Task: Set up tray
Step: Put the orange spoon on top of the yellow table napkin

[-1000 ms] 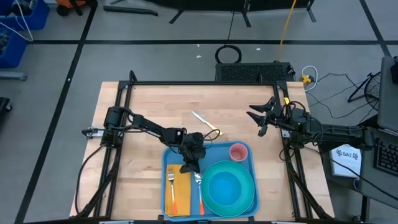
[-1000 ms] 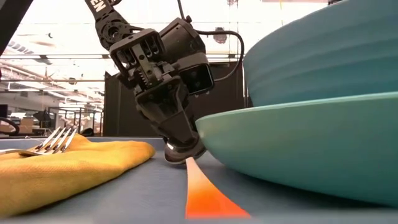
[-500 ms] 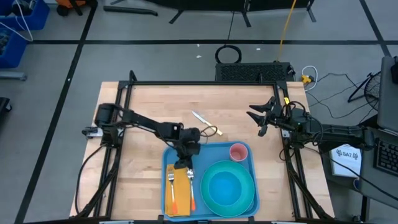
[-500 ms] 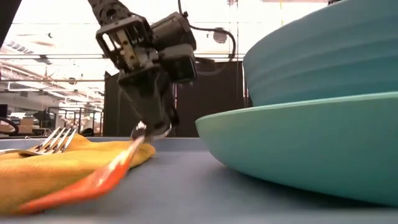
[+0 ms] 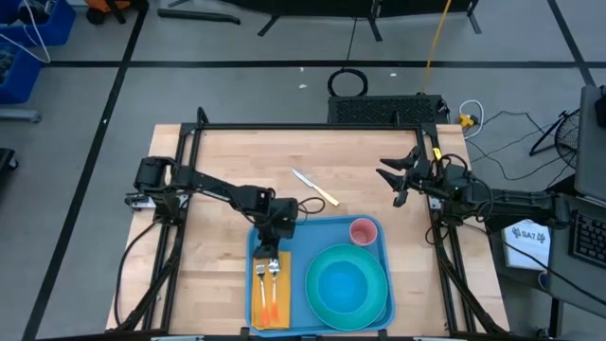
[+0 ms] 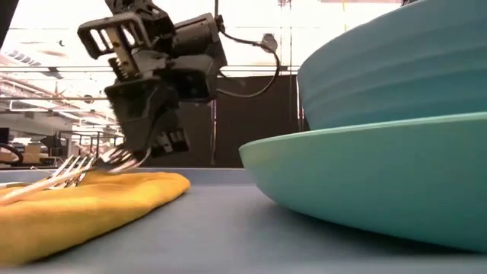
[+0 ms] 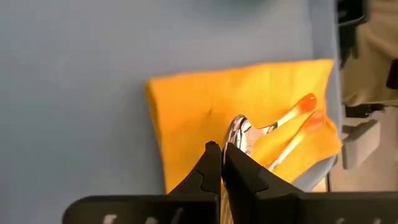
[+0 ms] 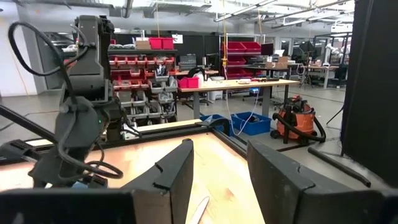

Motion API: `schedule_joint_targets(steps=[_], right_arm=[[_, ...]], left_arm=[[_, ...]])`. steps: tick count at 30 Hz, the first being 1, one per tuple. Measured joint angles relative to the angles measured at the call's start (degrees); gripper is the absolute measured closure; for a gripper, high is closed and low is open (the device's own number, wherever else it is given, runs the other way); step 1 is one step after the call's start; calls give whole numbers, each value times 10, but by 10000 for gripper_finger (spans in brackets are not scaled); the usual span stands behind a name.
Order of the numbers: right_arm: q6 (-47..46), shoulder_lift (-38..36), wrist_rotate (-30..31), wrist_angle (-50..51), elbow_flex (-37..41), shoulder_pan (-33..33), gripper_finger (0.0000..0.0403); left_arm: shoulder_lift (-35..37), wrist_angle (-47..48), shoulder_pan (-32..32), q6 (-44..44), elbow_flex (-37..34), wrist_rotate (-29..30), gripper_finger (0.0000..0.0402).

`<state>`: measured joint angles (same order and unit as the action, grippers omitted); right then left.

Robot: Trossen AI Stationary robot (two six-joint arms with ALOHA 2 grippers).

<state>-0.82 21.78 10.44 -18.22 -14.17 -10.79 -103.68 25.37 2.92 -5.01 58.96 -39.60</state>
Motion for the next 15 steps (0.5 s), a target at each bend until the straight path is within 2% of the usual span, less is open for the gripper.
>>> schedule_joint_targets(steps=[7, 15], right_arm=[[0, 0, 0, -5, 0, 0, 261], [0, 0, 0, -4, 0, 0, 261]], left_arm=[[0, -16, 2, -17, -16, 29, 395], [0, 1, 9, -45, -16, 97, 296]])
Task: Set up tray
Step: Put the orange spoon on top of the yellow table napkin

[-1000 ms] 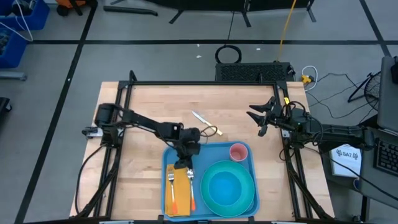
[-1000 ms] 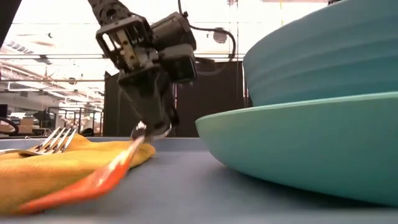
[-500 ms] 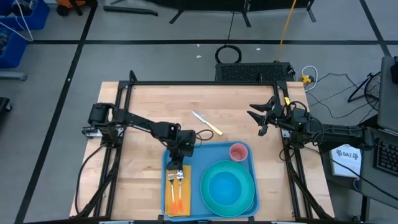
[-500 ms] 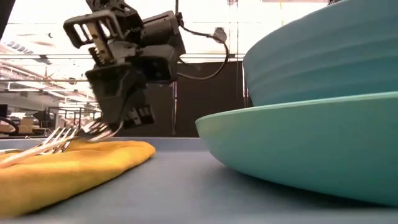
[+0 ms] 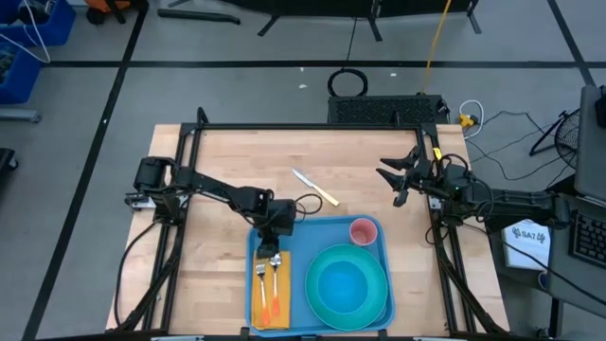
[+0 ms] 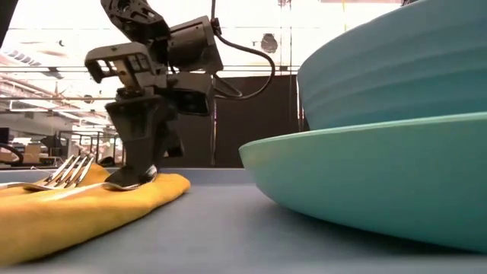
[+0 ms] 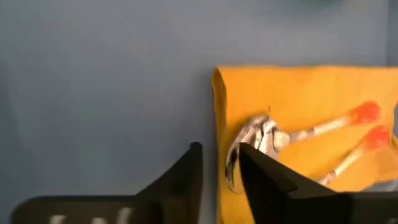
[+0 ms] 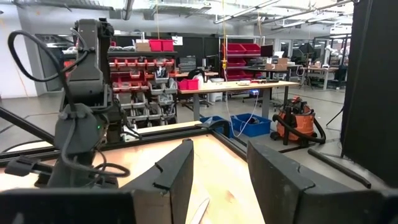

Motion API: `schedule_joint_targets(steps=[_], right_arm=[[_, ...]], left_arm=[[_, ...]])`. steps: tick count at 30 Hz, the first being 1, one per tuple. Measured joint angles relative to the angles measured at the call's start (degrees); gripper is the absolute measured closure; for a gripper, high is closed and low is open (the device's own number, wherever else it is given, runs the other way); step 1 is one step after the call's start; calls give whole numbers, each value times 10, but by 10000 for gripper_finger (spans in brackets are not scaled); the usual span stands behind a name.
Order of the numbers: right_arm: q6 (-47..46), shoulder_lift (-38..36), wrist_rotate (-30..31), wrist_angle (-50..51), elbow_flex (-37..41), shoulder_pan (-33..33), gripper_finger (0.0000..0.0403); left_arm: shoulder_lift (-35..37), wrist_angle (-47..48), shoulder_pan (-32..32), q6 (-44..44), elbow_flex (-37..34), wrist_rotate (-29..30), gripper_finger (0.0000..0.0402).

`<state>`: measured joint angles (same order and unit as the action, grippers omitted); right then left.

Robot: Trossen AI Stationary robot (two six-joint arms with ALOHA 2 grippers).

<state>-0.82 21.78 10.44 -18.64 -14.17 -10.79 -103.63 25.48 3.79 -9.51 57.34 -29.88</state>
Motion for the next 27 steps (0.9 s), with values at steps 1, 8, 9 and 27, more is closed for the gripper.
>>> schedule_joint_targets(steps=[1, 8, 9, 27], right_arm=[[0, 0, 0, 0, 0, 0, 261], [0, 7, 0, 3, 0, 0, 261], [-1, 10, 0, 2, 0, 0, 261], [-30, 43, 16, -2, 0, 0, 261]], left_arm=[[0, 3, 1, 0, 0, 1, 283], [0, -3, 14, 9, 0, 2, 199], [0, -4, 15, 15, 0, 2, 190], [29, 38, -113, 150, 49, 218, 163]])
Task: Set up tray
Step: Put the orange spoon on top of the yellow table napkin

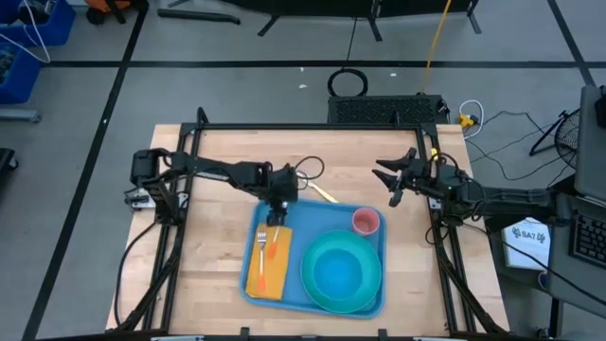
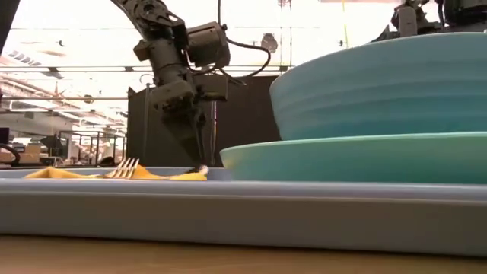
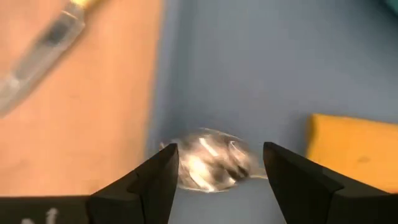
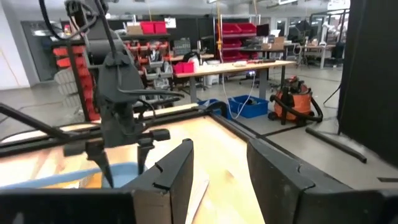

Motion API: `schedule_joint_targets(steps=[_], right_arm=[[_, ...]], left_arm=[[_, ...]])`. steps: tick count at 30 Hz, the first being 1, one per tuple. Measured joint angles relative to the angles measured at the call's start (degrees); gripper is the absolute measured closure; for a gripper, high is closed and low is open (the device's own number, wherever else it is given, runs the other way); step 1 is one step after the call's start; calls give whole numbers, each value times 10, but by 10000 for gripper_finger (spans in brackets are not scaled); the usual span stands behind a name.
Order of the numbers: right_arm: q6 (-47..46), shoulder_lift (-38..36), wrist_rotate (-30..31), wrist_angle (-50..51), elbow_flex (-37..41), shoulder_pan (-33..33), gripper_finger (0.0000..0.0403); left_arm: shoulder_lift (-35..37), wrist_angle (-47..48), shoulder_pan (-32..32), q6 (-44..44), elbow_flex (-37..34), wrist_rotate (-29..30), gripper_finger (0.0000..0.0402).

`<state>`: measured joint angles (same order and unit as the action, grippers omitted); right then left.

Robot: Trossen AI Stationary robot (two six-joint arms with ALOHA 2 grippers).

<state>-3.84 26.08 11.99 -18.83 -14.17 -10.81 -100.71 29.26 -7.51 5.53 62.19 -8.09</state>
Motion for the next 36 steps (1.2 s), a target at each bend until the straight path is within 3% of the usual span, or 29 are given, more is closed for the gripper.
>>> schedule_joint_targets(steps=[8, 16, 21, 28, 36], right_arm=[[9, 9, 1, -2, 0, 0, 261], [15, 9, 1, -2, 0, 0, 261], [15, 9, 1, -2, 0, 0, 261], [13, 9, 0, -7, 0, 0, 261], [14, 9, 0, -7, 0, 0, 261]], left_arm=[[-4, 13, 17, 0, -2, -23, 163], [14, 26, 23, 35, -1, 32, 163], [25, 18, 8, 75, 0, 101, 163], [-7, 5, -48, 77, -1, 21, 163], [-7, 15, -38, 90, 0, -46, 163]])
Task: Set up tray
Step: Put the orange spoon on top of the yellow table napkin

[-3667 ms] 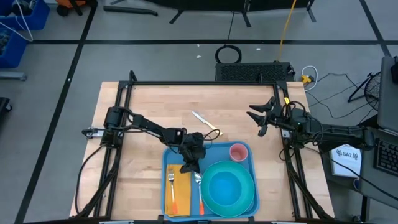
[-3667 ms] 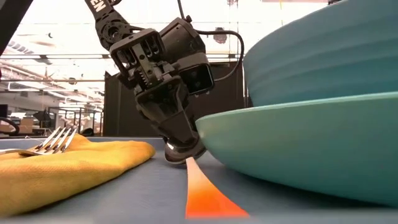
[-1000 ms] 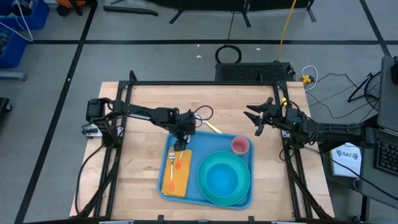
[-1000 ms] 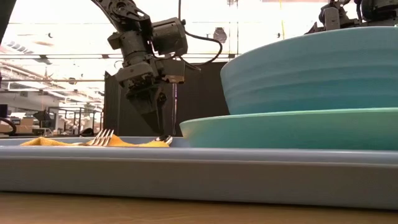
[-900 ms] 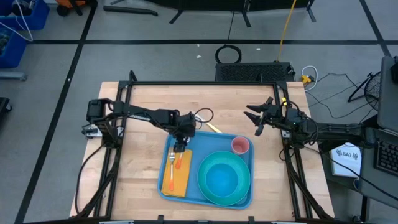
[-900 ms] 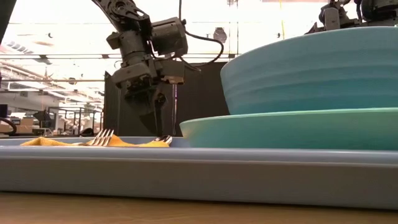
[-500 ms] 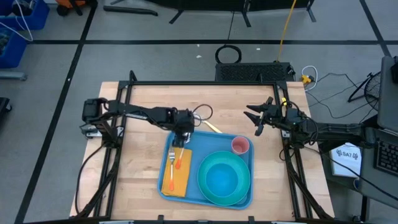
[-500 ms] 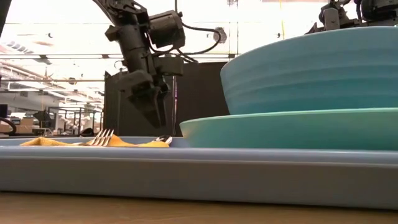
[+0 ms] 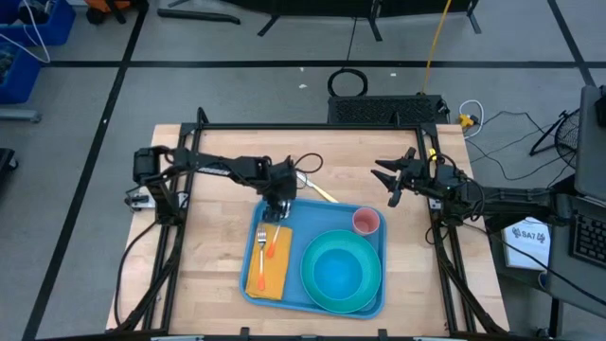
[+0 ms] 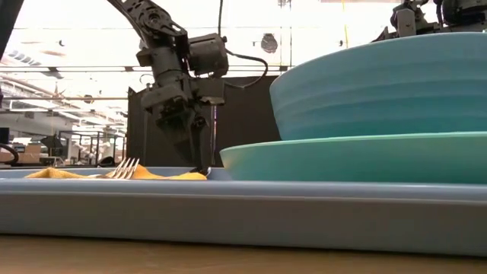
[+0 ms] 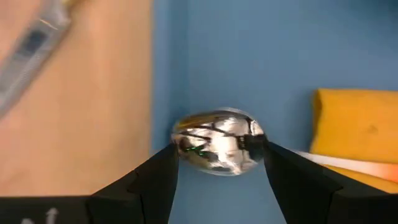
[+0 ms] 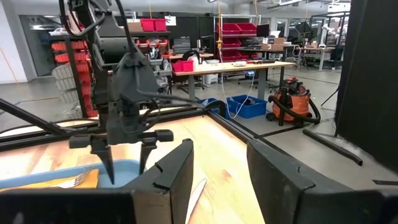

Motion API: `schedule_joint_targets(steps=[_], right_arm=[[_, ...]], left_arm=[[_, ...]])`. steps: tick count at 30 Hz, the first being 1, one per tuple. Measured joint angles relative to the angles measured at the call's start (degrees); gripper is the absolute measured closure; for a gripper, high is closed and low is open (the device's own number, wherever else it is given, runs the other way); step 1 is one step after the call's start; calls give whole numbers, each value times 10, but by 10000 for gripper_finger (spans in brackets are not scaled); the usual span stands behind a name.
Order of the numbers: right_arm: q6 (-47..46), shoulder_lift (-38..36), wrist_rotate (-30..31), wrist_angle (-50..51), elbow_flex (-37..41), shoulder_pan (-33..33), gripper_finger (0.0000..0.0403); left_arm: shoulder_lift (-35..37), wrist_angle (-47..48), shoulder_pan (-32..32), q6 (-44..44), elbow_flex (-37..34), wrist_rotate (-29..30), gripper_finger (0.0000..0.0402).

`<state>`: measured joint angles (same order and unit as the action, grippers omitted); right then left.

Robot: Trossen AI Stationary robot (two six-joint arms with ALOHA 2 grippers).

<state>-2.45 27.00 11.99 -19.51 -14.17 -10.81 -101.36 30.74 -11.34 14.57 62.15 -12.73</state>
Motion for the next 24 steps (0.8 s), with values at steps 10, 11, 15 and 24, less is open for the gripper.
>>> schedule_joint_targets(steps=[10, 11, 15, 24], right_arm=[[1, 0, 0, -5, 0, 0, 261], [1, 0, 0, -5, 0, 0, 261], [1, 0, 0, -4, 0, 0, 261], [3, 0, -1, -5, 0, 0, 261]], left_arm=[[0, 36, 15, -20, 0, -53, 163], [0, 41, 18, -23, 0, -52, 163], [0, 68, 30, -33, 0, -71, 163], [0, 2, 54, -63, -30, -17, 163]])
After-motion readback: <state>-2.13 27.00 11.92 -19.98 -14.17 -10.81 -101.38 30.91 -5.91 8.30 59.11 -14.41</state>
